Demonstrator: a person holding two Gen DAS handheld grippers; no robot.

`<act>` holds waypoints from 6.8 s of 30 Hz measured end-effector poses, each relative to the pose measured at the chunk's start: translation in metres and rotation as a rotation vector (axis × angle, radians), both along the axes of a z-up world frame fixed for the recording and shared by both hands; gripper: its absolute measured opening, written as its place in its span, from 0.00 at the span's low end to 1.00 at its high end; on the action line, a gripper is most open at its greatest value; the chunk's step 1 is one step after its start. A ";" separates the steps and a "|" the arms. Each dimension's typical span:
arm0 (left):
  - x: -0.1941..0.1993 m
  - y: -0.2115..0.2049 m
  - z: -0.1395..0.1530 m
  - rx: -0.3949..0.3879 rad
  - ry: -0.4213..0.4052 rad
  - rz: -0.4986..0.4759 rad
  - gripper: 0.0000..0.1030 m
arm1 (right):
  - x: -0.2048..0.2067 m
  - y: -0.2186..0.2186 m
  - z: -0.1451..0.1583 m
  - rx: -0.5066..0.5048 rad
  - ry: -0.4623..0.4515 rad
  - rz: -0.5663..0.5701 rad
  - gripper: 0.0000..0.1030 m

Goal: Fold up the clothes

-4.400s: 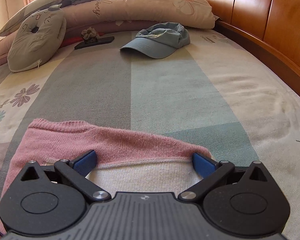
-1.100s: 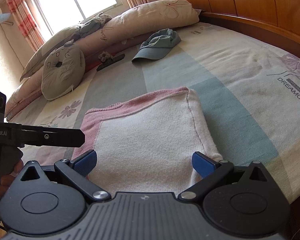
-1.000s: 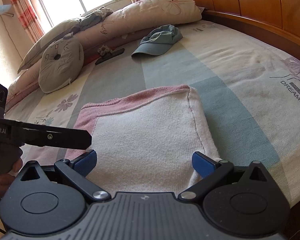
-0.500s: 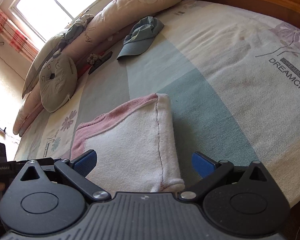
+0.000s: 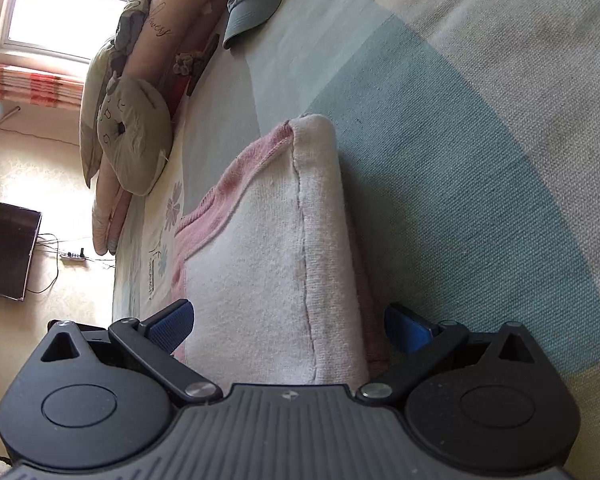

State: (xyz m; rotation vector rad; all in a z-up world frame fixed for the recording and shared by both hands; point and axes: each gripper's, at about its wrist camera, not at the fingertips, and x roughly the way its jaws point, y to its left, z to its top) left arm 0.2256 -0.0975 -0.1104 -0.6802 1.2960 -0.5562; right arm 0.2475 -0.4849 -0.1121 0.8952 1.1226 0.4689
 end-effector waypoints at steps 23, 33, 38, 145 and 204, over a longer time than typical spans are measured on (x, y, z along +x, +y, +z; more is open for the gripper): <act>0.031 -0.031 -0.018 -0.140 0.013 -0.066 0.98 | 0.033 0.006 -0.008 0.106 0.061 0.131 1.00; 0.032 -0.030 -0.024 -0.211 0.041 -0.091 0.97 | 0.018 0.011 -0.006 0.082 -0.002 0.142 1.00; 0.048 -0.054 -0.019 -0.159 0.018 -0.111 0.98 | 0.031 0.009 -0.010 0.113 0.041 0.105 1.00; 0.093 -0.182 -0.021 -0.272 -0.177 -0.453 0.96 | 0.027 -0.262 0.032 -0.125 -0.151 -0.282 1.00; 0.037 -0.161 0.047 0.457 -0.822 -0.332 0.98 | 0.092 -0.092 0.045 -1.004 -0.281 -0.171 1.00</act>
